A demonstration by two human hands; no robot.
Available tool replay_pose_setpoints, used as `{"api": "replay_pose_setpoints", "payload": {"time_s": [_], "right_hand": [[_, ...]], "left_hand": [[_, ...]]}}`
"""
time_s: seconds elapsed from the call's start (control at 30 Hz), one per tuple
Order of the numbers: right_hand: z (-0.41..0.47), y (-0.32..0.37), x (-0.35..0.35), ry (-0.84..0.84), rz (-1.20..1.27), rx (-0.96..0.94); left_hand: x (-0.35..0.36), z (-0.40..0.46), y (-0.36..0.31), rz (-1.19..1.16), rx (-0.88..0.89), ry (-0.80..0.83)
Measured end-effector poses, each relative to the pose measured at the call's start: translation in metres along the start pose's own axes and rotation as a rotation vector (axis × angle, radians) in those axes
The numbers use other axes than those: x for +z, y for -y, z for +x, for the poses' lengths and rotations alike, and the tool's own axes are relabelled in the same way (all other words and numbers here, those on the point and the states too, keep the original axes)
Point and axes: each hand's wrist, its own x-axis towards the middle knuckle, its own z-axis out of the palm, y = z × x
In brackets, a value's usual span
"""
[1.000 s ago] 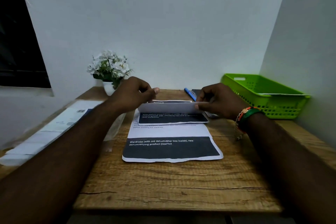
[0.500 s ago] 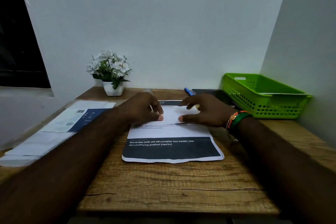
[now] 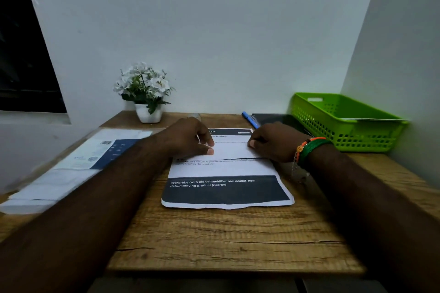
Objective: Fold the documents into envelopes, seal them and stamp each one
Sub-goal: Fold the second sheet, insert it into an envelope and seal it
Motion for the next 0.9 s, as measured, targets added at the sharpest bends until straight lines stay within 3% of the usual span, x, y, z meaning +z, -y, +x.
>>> {"api": "replay_pose_setpoints", "payload": {"time_s": [0.2,0.3,0.4,0.67,0.9], "right_hand": [[-0.003,-0.009,-0.003,-0.100,-0.067,0.031],[-0.002,-0.007,0.003,-0.179,0.071,-0.022],[-0.002,0.001,0.006,-0.119,0.168,-0.069],[0.003,0.007,0.009,-0.081,0.115,-0.051],[0.002,0.005,0.010,-0.098,0.131,-0.046]], "left_hand": [[-0.003,-0.002,-0.003,0.017,-0.002,0.022],[-0.007,-0.005,-0.003,0.029,-0.001,0.030],[-0.007,-0.008,-0.006,0.051,0.013,0.021],[0.018,-0.005,-0.030,0.105,0.146,0.032],[0.003,-0.004,-0.020,0.188,-0.009,0.051]]}}
